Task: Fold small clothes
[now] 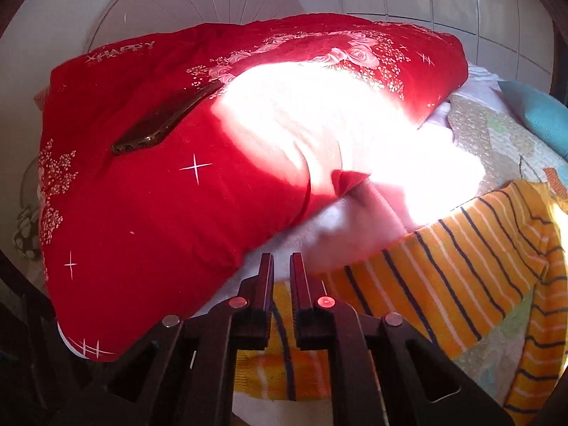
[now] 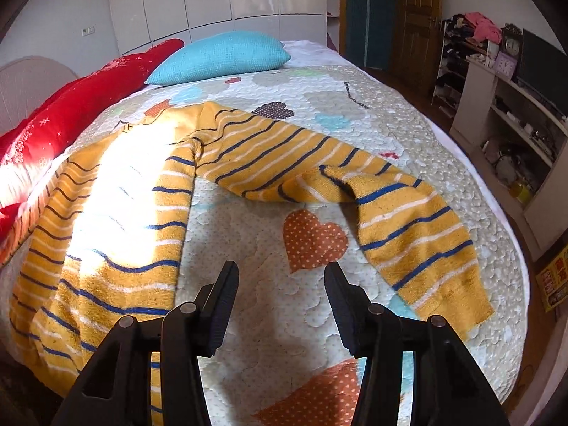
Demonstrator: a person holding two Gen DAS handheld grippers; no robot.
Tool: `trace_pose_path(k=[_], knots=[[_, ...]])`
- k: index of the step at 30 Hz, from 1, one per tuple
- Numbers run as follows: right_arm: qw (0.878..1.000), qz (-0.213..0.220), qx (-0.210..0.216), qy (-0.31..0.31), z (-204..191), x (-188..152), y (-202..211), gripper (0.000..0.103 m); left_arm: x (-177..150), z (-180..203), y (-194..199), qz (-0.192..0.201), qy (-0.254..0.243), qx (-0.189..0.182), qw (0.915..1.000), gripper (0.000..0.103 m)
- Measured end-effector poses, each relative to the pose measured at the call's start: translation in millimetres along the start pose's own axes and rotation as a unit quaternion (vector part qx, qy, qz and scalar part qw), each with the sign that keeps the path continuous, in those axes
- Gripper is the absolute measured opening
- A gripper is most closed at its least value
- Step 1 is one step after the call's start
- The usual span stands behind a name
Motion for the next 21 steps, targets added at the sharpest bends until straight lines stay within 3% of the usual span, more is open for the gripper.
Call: trace_pose_path(k=[1, 3, 6, 10, 14, 15, 16, 17, 19, 20, 21], knots=[[1.0, 0.002, 0.023, -0.008, -1.6, -1.6, 0.1, 0.055, -3.2, -3.2, 9.2, -0.005, 0.013, -0.031, 0.9994, 0.02], [0.997, 0.003, 0.071, -0.018, -6.9, -4.9, 0.3, 0.056, -23.2, -2.2, 28.2, -0.016, 0.023, -0.092, 0.9954, 0.048], [0.991, -0.012, 0.134, -0.014, -23.9, -15.0, -5.4, 0.056, -69.2, 19.5, 55.4, -0.046, 0.0, -0.168, 0.9847, 0.051], [0.987, -0.024, 0.161, 0.012, -48.7, -36.2, -7.3, 0.057, -137.4, 56.2, 74.1, -0.121, -0.031, -0.259, 0.9577, 0.059], [0.982, -0.025, 0.184, 0.015, -65.5, -53.8, -5.3, 0.064, -193.3, 95.8, 80.1, -0.168, -0.085, -0.298, 0.936, 0.059], [0.982, -0.021, 0.187, 0.019, -70.2, -55.6, -3.5, 0.064, -202.8, 104.0, 82.4, -0.17, -0.093, -0.299, 0.9341, 0.061], [0.981, -0.017, 0.19, 0.026, -76.2, -56.2, -2.7, 0.063, -208.0, 110.2, 85.4, -0.156, -0.103, -0.29, 0.9385, 0.061], [0.981, -0.015, 0.193, 0.033, -82.1, -56.3, -2.0, 0.049, -211.1, 116.3, 89.3, -0.142, -0.118, -0.278, 0.9427, 0.061], [0.977, -0.017, 0.207, 0.043, -92.0, -54.2, -3.9, 0.011, -212.6, 123.3, 94.1, -0.142, -0.143, -0.254, 0.946, 0.019], [0.977, -0.019, 0.209, 0.043, -93.0, -52.3, -3.3, 0.01, -207.1, 120.3, 95.8, -0.15, -0.14, -0.253, 0.9454, 0.012], [0.976, -0.016, 0.216, 0.038, -91.8, -51.4, -0.1, 0.009, -202.8, 113.4, 100.3, -0.149, -0.13, -0.251, 0.9474, 0.012]])
Point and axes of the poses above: each gripper's, at about its wrist camera, not at the fingertips, and y roughly against the way its jaws point, z to its right, x to its top, the point moved 1 cm from there along -y, roughly the way its jaws point, and after that the axes turned 13 degrees about y, right-handed, at the moved point
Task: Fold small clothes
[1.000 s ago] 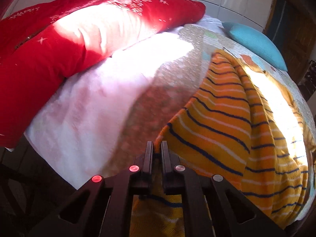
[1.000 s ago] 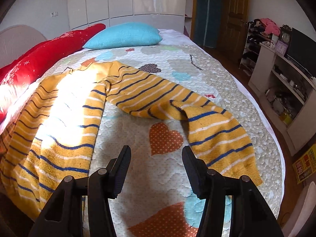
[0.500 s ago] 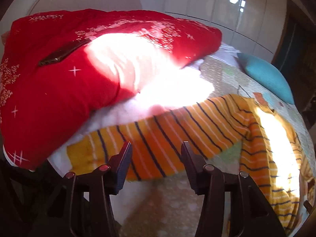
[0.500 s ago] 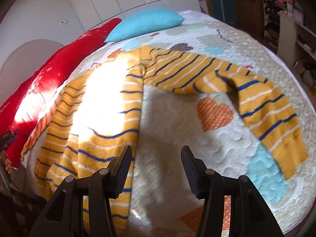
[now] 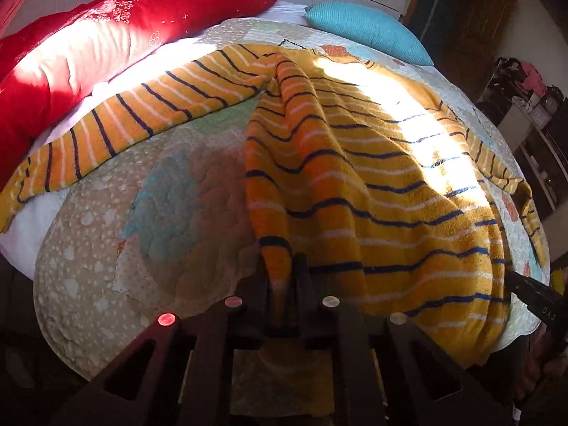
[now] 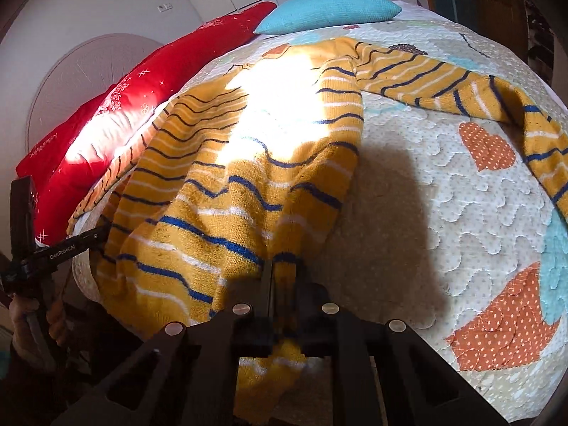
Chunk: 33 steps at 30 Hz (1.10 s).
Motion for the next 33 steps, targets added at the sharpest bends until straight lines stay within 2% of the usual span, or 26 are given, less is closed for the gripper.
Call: trace_pose_path(k=[2, 4, 6, 7, 8, 9, 10, 12, 14, 18, 21, 23, 24, 25, 26, 27, 30, 33], knots=[[1.0, 0.01, 0.009, -0.001, -1.9, -3.9, 9.0, 0.009, 3.4, -9.2, 17.3, 0.026, 0.001, 0.036, 0.999, 0.012], [1.0, 0.002, 0.0, 0.004, 0.9, -13.8, 16.2, 0.009, 2.4, -28.1, 30.3, 0.035, 0.021, 0.063, 0.9972, 0.012], [1.0, 0.017, -0.009, -0.01, 15.6, -22.1, 29.2, 0.012, 0.4, -46.8, 41.5, 0.038, 0.049, 0.054, 0.9966, 0.012], [0.999, 0.035, -0.021, -0.035, 30.2, -24.5, 39.5, 0.017, -0.8, -54.7, 47.5, 0.042, 0.063, 0.047, 0.996, 0.013], [0.995, 0.051, -0.039, -0.072, 50.2, -26.1, 49.6, 0.038, -1.5, -60.0, 52.3, 0.046, 0.074, 0.044, 0.9952, 0.016], [0.99, 0.068, -0.046, -0.115, 72.2, -27.0, 58.6, 0.051, -2.2, -62.8, 56.5, 0.05, 0.083, 0.041, 0.9945, 0.023], [0.982, 0.092, -0.037, -0.162, 94.9, -28.3, 67.9, 0.063, -2.9, -63.9, 60.6, 0.056, 0.089, 0.037, 0.9938, 0.027], [0.958, 0.145, 0.001, -0.246, 134.8, -28.7, 79.1, 0.068, -4.8, -60.0, 66.3, 0.066, 0.096, 0.023, 0.9929, 0.038], [0.935, 0.178, 0.041, -0.304, 162.8, -22.0, 77.1, 0.077, -1.8, -48.7, 63.0, 0.064, 0.095, 0.009, 0.9934, 0.038], [0.896, 0.214, 0.078, -0.382, 200.2, -0.3, 55.4, 0.077, -1.5, -20.2, 54.3, 0.046, 0.078, -0.012, 0.9958, 0.038], [0.853, 0.243, 0.096, -0.451, 224.1, 1.0, 45.7, 0.077, -4.2, -2.3, 53.9, 0.047, 0.061, -0.015, 0.9969, 0.038], [0.826, 0.257, 0.099, -0.491, 235.9, -3.4, 46.2, 0.071, -5.0, 4.9, 52.8, 0.045, 0.057, -0.02, 0.9972, 0.038], [0.819, 0.262, 0.095, -0.502, 239.9, -4.2, 47.8, 0.067, -5.3, 7.4, 51.5, 0.043, 0.057, -0.02, 0.9973, 0.038], [0.817, 0.259, 0.086, -0.508, 244.2, -4.6, 50.1, 0.047, -5.7, 9.7, 50.0, 0.041, 0.056, -0.02, 0.9974, 0.038], [0.818, 0.255, 0.075, -0.51, 245.7, -6.1, 53.1, 0.018, -6.3, 11.1, 48.5, 0.038, 0.055, -0.021, 0.9975, 0.038], [0.825, 0.248, 0.061, -0.504, 248.7, -4.8, 56.6, 0.01, -6.4, 12.3, 46.8, 0.036, 0.055, -0.021, 0.9977, 0.038], [0.859, 0.232, -0.012, -0.456, 255.1, 3.3, 78.3, 0.008, -7.8, 15.1, 43.5, 0.031, 0.051, -0.021, 0.998, 0.038], [0.89, 0.227, -0.119, -0.378, 251.8, 22.4, 113.2, 0.008, -7.8, 16.4, 44.4, 0.033, 0.048, -0.023, 0.998, 0.038]])
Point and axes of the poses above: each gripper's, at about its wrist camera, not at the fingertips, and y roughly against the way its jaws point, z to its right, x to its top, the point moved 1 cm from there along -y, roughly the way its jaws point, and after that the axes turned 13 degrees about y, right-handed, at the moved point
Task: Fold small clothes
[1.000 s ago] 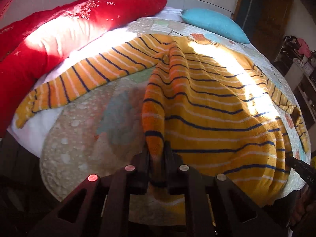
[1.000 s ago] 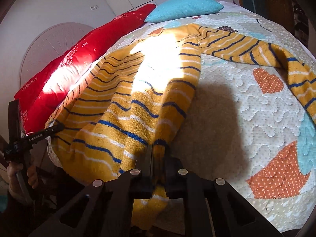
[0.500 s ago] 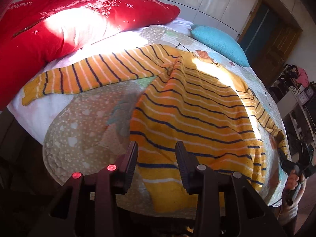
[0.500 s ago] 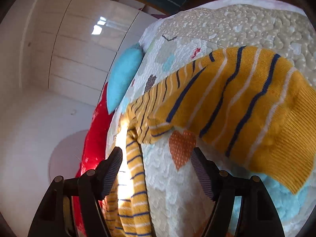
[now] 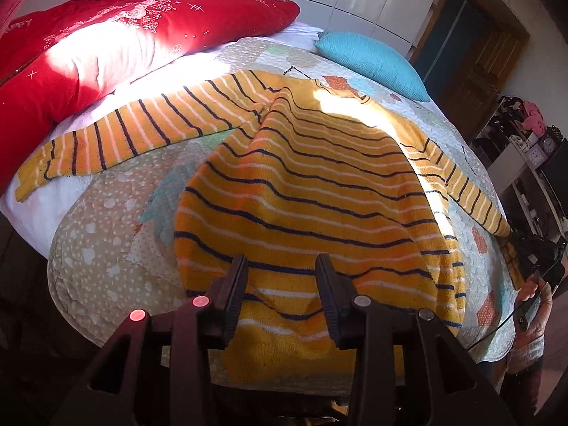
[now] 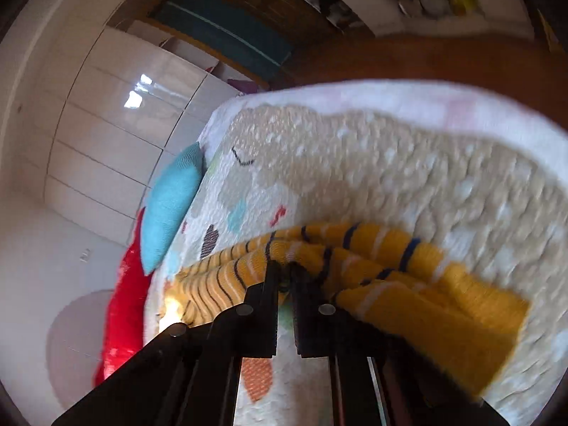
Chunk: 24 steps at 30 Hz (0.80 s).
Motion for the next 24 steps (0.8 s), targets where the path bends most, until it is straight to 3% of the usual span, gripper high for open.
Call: trace_pose_path(k=[3, 4, 7, 10, 16, 19, 20, 22, 24], knots=[[0.997, 0.003, -0.043, 0.058, 0.9, 19.9, 22.1, 0.016, 0.5, -1.9, 0.5, 0.001, 0.004, -0.003, 1.0, 0.042], [0.997, 0.002, -0.052, 0.061, 7.6, 22.5, 30.4, 0.03, 0.4, -3.8, 0.2, 0.001, 0.007, -0.004, 1.0, 0.044], [0.997, 0.005, -0.062, 0.046, 39.1, 10.3, 61.1, 0.057, -1.7, -6.9, -4.7, -0.006, 0.012, -0.004, 0.9999, 0.046], [0.998, -0.006, -0.064, 0.03, 64.6, -4.5, 77.6, 0.064, -3.7, -5.5, -12.8, -0.019, 0.008, -0.004, 0.9998, 0.047], [0.998, -0.026, -0.05, -0.039, 110.5, -22.6, 76.2, 0.066, -7.9, 12.0, -19.5, -0.028, -0.01, -0.015, 0.9994, 0.047], [0.998, -0.038, -0.051, 0.01, 84.6, -26.5, 61.3, 0.065, -11.9, 20.6, -17.7, -0.027, -0.023, -0.019, 0.9992, 0.047], [0.997, -0.049, -0.055, 0.034, 73.2, -30.5, 54.4, 0.054, -12.9, 22.6, -17.4, -0.027, -0.026, -0.019, 0.9991, 0.047], [0.993, -0.066, -0.051, 0.089, 50.2, -35.2, 43.1, 0.014, -14.1, 25.7, -17.2, -0.027, -0.032, -0.016, 0.999, 0.047], [0.989, -0.043, -0.054, 0.134, 29.7, -34.4, 49.9, 0.014, -13.6, 27.9, -15.6, -0.027, -0.035, -0.014, 0.9989, 0.047]])
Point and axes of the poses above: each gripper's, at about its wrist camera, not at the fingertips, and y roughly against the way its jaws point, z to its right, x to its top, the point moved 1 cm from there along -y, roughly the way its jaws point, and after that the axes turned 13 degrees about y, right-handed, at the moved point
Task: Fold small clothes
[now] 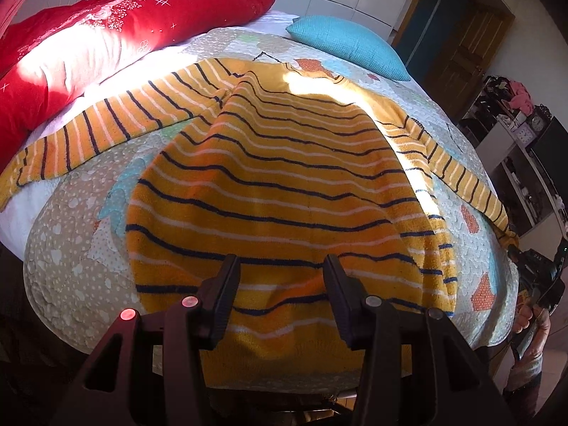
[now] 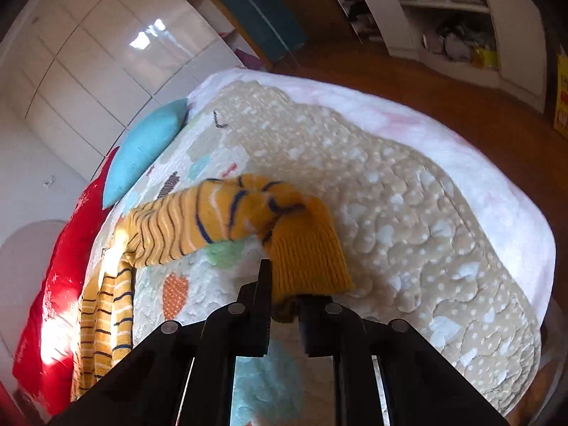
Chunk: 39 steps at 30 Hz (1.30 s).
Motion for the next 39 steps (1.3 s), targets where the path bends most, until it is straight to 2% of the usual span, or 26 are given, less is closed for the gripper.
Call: trace_pose_path(k=[2, 4, 5, 6, 7, 8, 10, 12, 13, 15, 16, 19, 21, 23, 24, 27, 28, 29, 30, 31, 32, 35, 37, 39], knots=[[0.994, 0.049, -0.063, 0.072, -20.7, 10.2, 25.5, 0.014, 2.0, 0.3, 3.5, 0.006, -0.001, -0.001, 1.0, 0.047], [0.974, 0.093, -0.142, 0.153, -40.3, 15.4, 48.4, 0.014, 4.9, -0.8, 6.6, 0.014, 0.003, -0.003, 0.9999, 0.047], [0.96, 0.103, -0.174, 0.192, -48.1, 13.2, 54.8, 0.019, 6.1, -1.7, 7.4, 0.017, 0.007, -0.005, 0.9998, 0.047], [0.949, 0.103, -0.198, 0.224, -52.4, 8.0, 56.9, 0.025, 6.8, -2.8, 7.5, 0.018, 0.012, -0.008, 0.9997, 0.047], [0.941, 0.091, -0.216, 0.242, -50.9, 3.0, 56.4, 0.042, 7.3, -4.1, 6.9, 0.018, 0.016, -0.011, 0.9996, 0.047], [0.938, 0.069, -0.233, 0.248, -44.4, -5.1, 53.7, 0.046, 7.0, -5.3, 5.8, 0.017, 0.018, -0.013, 0.9996, 0.047], [0.944, 0.027, -0.241, 0.222, -21.2, -17.2, 53.1, 0.046, 5.8, -6.6, 1.9, 0.01, 0.018, -0.013, 0.9997, 0.047], [0.964, 0.01, -0.219, 0.148, 8.8, -24.3, 67.5, 0.047, 5.2, -7.2, -2.5, 0.001, 0.015, -0.01, 0.9998, 0.047], [0.977, 0.012, -0.19, 0.1, 22.7, -25.6, 77.4, 0.048, 5.7, -7.3, -4.2, -0.001, 0.015, -0.01, 0.9998, 0.047], [0.995, 0.026, -0.096, -0.001, 47.1, -30.6, 96.2, 0.057, 7.1, -6.8, -6.6, -0.003, 0.019, -0.013, 0.9997, 0.048], [0.997, 0.033, -0.044, -0.048, 55.1, -34.0, 99.4, 0.063, 7.8, -6.3, -6.9, -0.003, 0.021, -0.017, 0.9996, 0.048], [0.987, 0.029, 0.071, -0.14, 68.1, -41.9, 89.1, 0.066, 7.0, -1.6, -7.6, -0.002, 0.02, -0.026, 0.9995, 0.051], [0.976, 0.024, 0.117, -0.185, 67.6, -45.5, 71.2, 0.067, 5.1, 3.0, -8.2, -0.004, 0.01, -0.027, 0.9996, 0.051], [0.963, 0.022, 0.15, -0.225, 63.6, -44.9, 52.1, 0.074, 3.3, 6.3, -7.6, -0.004, 0.002, -0.026, 0.9996, 0.051], [0.959, 0.024, 0.153, -0.238, 61.9, -42.9, 43.2, 0.074, 2.6, 6.7, -6.7, -0.004, 0.001, -0.027, 0.9996, 0.051], [0.962, 0.042, 0.116, -0.243, 57.4, -30.1, 22.7, 0.074, 2.3, 5.2, -5.0, -0.003, 0.004, -0.024, 0.9997, 0.052], [0.961, 0.05, 0.107, -0.248, 58.3, -25.0, 17.5, 0.067, 2.4, 3.7, -4.6, -0.003, 0.007, -0.023, 0.9997, 0.053], [0.961, 0.051, 0.103, -0.253, 61.5, -19.7, 12.4, 0.03, 2.8, 2.1, -4.3, -0.003, 0.009, -0.021, 0.9997, 0.053], [0.962, 0.039, 0.095, -0.251, 63.2, -13.5, 6.1, 0.009, 3.2, 0.4, -3.6, -0.002, 0.012, -0.019, 0.9997, 0.053], [0.968, 0.024, 0.079, -0.237, 65.0, -4.7, 2.0, 0.006, 4.3, -1.8, -2.9, -0.001, 0.016, -0.017, 0.9997, 0.053], [0.974, 0.028, 0.053, -0.217, 66.4, 6.1, 4.9, 0.006, 5.6, -4.6, -1.4, 0.001, 0.021, -0.018, 0.9996, 0.053], [0.988, 0.063, -0.012, -0.142, 61.0, 50.5, 30.7, 0.005, 10.5, -12.7, 4.2, 0.012, 0.033, -0.023, 0.9991, 0.053], [0.989, 0.088, -0.022, -0.118, 49.6, 82.7, 45.8, 0.005, 13.0, -19.2, 7.6, 0.02, 0.042, -0.028, 0.9985, 0.054], [0.991, 0.099, -0.018, -0.086, 22.1, 109.7, 53.4, 0.006, 14.7, -26.8, 9.1, 0.025, 0.055, -0.035, 0.9975, 0.054]])
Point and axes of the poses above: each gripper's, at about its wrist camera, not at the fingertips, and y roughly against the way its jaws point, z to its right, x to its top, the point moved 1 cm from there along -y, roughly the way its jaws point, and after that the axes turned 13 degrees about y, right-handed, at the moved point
